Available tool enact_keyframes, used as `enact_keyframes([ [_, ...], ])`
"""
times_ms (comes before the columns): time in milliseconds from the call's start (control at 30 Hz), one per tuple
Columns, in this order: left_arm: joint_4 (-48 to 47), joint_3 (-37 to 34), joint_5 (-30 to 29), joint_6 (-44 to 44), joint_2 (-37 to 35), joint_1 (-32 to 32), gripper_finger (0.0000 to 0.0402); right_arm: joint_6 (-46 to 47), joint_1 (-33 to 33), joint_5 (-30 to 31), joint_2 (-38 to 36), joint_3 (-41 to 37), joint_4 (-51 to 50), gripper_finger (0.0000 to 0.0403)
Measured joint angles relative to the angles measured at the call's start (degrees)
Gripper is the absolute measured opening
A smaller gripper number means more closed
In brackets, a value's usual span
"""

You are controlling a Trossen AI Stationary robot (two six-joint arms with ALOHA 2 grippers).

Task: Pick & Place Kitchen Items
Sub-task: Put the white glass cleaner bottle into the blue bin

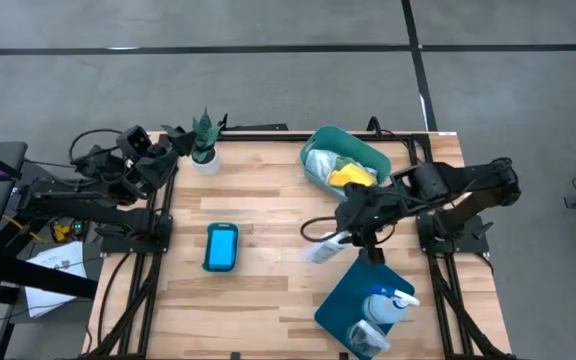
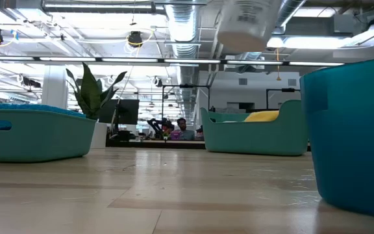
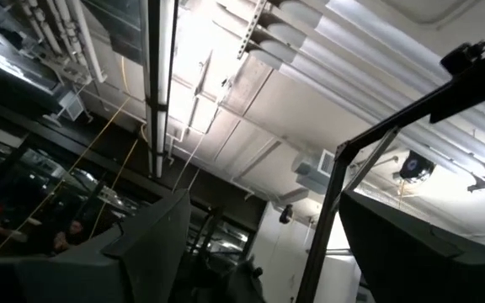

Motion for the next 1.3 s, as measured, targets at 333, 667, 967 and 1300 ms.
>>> enact_keyframes([
  [333, -0.70, -0.02, 0.00, 0.11, 0.24, -1.17, 0.0301, -11.24, -0.44, -1.30, 14.73, 23.14, -18.75, 0.0106],
  [667, -2.90, -0.02, 0.03, 1.51, 0.22, -3.94, 0.0301, -14.59, 2.39, -8.01, 20.79, 29.03, -18.64, 0.0106],
  [967, -4.45, -0.02, 1.54, 1.53, 0.24, -4.72, 0.0301, -18.88, 5.78, -10.55, 23.55, 29.03, -18.48, 0.0106],
  [1300, -4.52, -0.02, 2.91, 1.62, 0.24, -7.39, 0.0301, -28.49, 7.83, -11.76, 24.34, 29.09, -18.47, 0.0106],
])
